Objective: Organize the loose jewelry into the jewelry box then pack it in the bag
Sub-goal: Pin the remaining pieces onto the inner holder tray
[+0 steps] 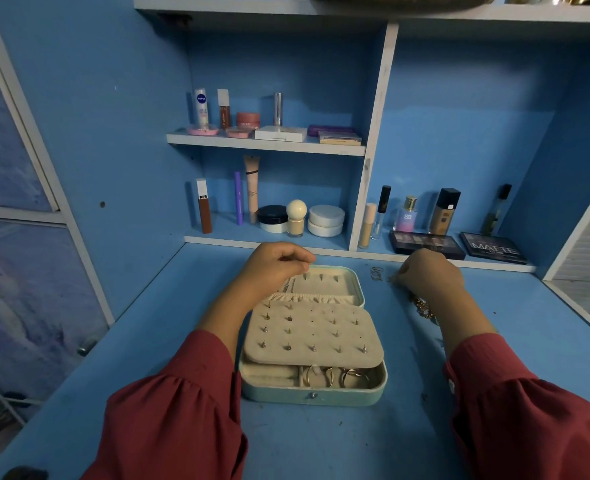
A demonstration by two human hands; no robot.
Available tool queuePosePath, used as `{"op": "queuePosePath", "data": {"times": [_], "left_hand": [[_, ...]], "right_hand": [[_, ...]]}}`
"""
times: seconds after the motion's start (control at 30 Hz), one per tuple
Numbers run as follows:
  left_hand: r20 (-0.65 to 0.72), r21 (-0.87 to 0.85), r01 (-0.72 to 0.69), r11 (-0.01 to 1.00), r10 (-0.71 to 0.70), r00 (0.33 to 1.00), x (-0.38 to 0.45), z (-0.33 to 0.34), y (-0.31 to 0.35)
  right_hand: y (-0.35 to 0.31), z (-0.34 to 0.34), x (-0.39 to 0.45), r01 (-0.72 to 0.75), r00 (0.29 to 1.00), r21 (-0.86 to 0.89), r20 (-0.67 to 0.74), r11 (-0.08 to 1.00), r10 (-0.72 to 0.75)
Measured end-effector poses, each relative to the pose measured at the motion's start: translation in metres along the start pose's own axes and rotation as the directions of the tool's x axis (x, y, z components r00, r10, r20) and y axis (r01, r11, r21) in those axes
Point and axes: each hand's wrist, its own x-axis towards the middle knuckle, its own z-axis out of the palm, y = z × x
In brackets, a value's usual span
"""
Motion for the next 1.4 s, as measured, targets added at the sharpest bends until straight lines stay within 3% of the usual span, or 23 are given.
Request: {"op": "queuePosePath", "data": {"times": [0.13, 0.23, 0.3, 0.43, 0.63, 0.87, 1.03, 1.17, 1.4], "left_hand": [[-0.003, -0.009, 0.003, 1.0, -0.003, 1.0, 0.0, 0.0, 0.001], [0.002, -0.01, 0.003, 1.0, -0.003, 1.0, 0.0, -0.001, 0.002], [0.007, -0.008, 0.0, 1.0, 0.0, 1.0, -0.001, -0.001, 0.003], [0.019, -0.014, -0.017, 1.0, 0.017, 1.0, -0.001, 0.001, 0.007], [0.048, -0.003, -0.043, 0.999, 0.043, 0.998, -0.001, 0.004, 0.008], [0.113, -0.063, -0.033, 0.997, 0.04, 0.993, -0.001, 0.008, 0.01], [0.155, -0.22, -0.022, 0.975, 0.058, 0.986, 0.0, 0.018, 0.018], [0.175, -0.301, -0.022, 0.953, 0.078, 0.981, -0.003, 0.018, 0.019], [0.139, -0.211, -0.023, 0.977, 0.054, 0.989, -0.003, 0.013, 0.014]], "right_hand": [[-0.004, -0.005, -0.006, -0.015, 1.0, 0.041, -0.014, 0.999, 0.015], [-0.003, -0.011, -0.006, 0.026, 0.994, 0.238, -0.108, 0.971, 0.0], [-0.006, -0.02, -0.011, 0.1, 0.99, 0.447, -0.134, 0.889, -0.044], [-0.024, -0.039, -0.032, 0.063, 0.992, 0.738, 0.027, 0.672, -0.122], [-0.042, -0.051, -0.049, 0.131, 0.964, 0.79, 0.039, 0.599, -0.263], [-0.066, -0.065, -0.071, 0.258, 0.933, 0.835, -0.084, 0.487, -0.35], [-0.08, -0.073, -0.086, 0.273, 0.892, 0.915, -0.126, 0.295, -0.434], [-0.088, -0.079, -0.094, 0.296, 0.872, 0.93, -0.169, 0.22, -0.46], [-0.09, -0.085, -0.099, 0.287, 0.881, 0.95, -0.21, 0.126, -0.425]]}}
